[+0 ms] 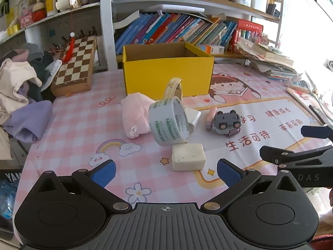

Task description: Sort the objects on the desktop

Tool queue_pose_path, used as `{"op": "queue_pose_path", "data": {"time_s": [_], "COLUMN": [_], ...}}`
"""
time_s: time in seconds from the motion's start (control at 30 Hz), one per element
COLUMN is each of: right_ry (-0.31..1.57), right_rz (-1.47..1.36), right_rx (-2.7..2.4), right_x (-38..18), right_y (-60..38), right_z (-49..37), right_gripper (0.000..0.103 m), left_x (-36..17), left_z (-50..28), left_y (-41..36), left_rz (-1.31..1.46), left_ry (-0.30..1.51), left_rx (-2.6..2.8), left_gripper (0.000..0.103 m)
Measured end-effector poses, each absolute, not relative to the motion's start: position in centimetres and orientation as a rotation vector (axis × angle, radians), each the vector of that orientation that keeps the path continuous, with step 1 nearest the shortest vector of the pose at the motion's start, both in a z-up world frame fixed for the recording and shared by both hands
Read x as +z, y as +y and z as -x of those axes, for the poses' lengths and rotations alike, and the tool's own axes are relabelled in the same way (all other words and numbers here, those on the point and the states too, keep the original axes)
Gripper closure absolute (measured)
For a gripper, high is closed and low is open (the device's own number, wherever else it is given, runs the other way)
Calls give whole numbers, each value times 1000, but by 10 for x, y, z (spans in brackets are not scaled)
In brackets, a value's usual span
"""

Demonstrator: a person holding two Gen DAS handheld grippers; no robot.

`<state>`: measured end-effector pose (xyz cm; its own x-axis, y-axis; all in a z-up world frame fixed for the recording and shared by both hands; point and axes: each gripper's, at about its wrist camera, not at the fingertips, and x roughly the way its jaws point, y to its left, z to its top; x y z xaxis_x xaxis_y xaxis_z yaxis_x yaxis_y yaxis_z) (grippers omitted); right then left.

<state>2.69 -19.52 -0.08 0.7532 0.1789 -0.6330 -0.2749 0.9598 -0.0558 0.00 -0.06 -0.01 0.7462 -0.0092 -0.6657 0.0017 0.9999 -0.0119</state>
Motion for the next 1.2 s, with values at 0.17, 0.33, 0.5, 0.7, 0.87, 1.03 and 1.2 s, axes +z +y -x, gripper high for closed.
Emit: {"op": "queue_pose_path", "data": {"time_s": [0.17, 0.33, 0.5, 0.7, 0.87, 1.03, 1.2], "right_ry": [676, 681, 679, 680, 680, 686, 686], "right_rz": [148, 151, 154, 155, 151, 149, 155], "right_rx": [250, 248, 253, 249, 247, 246, 253], "right_x": [-1, 0, -1, -2, -2, -4, -3], "right_y": [-194, -194, -197, -196, -198, -199, -201], "right_z": [-27, -26, -25, -25, -24, -26, -24], "right_gripper": [0, 0, 0, 0, 0, 0, 0], "left_x": [-2, 0, -2, -3, -5, -5, -4], "left_z": [0, 2, 3, 4, 4, 5, 5], "left_y": [-9, 0, 1, -2, 0, -2, -4], "left_rz": [-16, 10, 5, -6, -1, -4, -13], "left_ry": [749, 755, 757, 761, 767, 770, 775], "left_rx": [4, -7, -2, 5, 13, 13, 10], "left_gripper": [0, 0, 0, 0, 0, 0, 0]}}
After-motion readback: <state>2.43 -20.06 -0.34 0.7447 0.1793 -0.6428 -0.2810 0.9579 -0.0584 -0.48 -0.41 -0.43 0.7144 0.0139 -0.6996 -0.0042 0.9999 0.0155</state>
